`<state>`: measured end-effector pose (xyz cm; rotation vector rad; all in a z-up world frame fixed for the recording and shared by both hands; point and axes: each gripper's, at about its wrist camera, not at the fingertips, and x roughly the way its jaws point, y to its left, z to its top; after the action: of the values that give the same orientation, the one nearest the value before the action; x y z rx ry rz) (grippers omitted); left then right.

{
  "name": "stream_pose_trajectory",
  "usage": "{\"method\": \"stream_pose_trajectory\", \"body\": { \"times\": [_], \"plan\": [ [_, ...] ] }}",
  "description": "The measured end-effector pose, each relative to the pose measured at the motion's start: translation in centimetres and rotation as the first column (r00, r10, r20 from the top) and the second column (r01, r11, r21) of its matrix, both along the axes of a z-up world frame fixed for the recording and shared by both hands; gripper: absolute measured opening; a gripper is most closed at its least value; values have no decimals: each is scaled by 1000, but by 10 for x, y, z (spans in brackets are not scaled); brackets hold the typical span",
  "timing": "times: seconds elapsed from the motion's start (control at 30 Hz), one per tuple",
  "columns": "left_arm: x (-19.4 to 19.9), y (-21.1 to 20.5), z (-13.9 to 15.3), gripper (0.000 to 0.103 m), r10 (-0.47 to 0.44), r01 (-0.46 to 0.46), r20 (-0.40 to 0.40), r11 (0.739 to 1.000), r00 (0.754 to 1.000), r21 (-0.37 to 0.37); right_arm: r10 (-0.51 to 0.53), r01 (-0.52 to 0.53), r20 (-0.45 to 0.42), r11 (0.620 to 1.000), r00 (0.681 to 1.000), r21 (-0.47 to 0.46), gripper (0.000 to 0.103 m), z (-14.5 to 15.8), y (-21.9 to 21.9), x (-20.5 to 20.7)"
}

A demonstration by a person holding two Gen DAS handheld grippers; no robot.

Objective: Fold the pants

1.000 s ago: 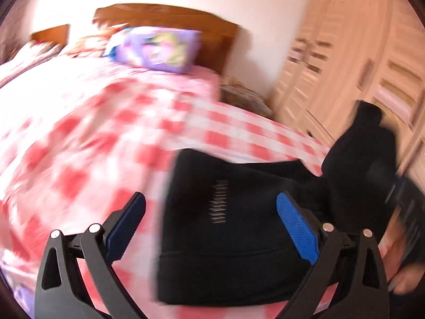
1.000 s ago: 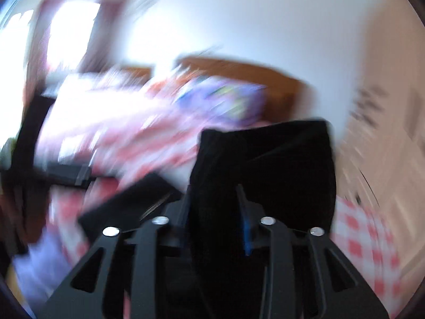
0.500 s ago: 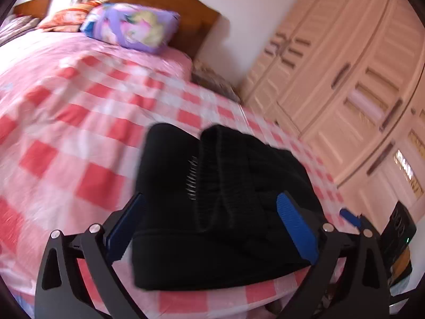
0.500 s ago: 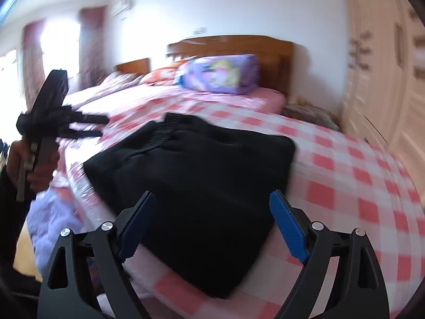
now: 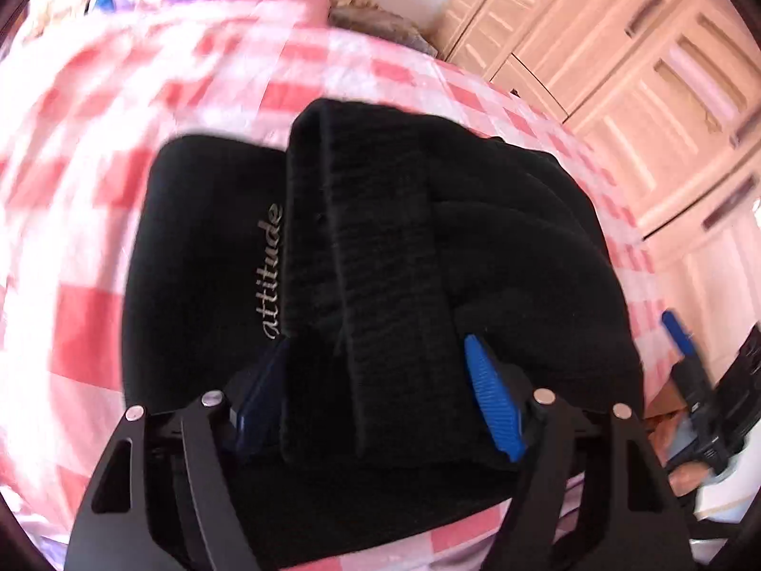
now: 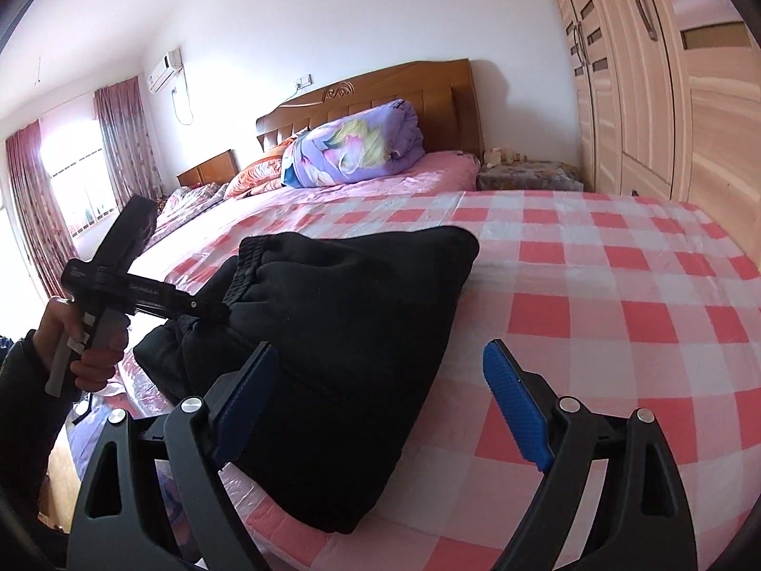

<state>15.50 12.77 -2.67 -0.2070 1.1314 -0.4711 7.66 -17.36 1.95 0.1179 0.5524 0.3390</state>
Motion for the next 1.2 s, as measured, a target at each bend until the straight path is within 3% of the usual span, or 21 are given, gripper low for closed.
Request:
{"method": "stream_pose_trajectory", "body": {
  "times": [0.13, 0.23, 0.37, 0.5, 0.63, 0.7, 0.8, 0.93, 1.0, 1.1, 1.2],
  "plan": [
    [-3, 9, -5, 95, -36, 33, -24, 996, 999, -86, 0, 0, -6, 1000, 1000, 2, 85, -1, -3, -3],
    [-14, 13, 0, 96, -52, 49, -53, 997, 997, -65, -25, 25, 9, 1000, 1000, 8, 86, 1, -12, -6],
    [-7, 18, -4, 94, -69, 54, -113, 989, 991, -135, -61, 61, 5, 996, 998, 58, 87, -1, -26, -4],
    [-1, 16, 1, 48, -63, 38, -126, 980, 990, -193, -60, 61, -15, 995, 998, 79, 87, -6, -26, -1],
    [-15, 9, 20, 30, -32, 26, -40, 989, 999, -148, -42, 43, -12, 998, 999, 56, 87, -7, -21, -5],
    [-29, 5, 37, 26, -9, 13, 31, 992, 999, -122, -26, 27, -16, 999, 1000, 45, 87, -9, -17, -7],
    [-40, 9, 72, 24, 17, 2, 118, 987, 993, -162, 33, -33, -23, 999, 999, 7, 87, -13, -1, -14],
    [-52, 22, 118, 24, 14, 23, 201, 983, 979, -180, 111, -113, -18, 984, 994, -136, 88, -21, 34, -25],
    [-56, 40, 128, 24, 49, -8, 221, 983, 974, -182, 96, -99, -21, 970, 995, -221, 89, -28, 49, -22],
    [-56, 70, 108, 24, 103, -70, 172, 980, 980, -189, 67, -78, -51, 963, 996, -259, 94, -38, 59, -11],
    [-42, 103, 36, 24, 211, -201, 34, 961, 977, -190, 103, -118, -80, 969, 991, -216, 94, -40, 59, -11]
  ]
}}
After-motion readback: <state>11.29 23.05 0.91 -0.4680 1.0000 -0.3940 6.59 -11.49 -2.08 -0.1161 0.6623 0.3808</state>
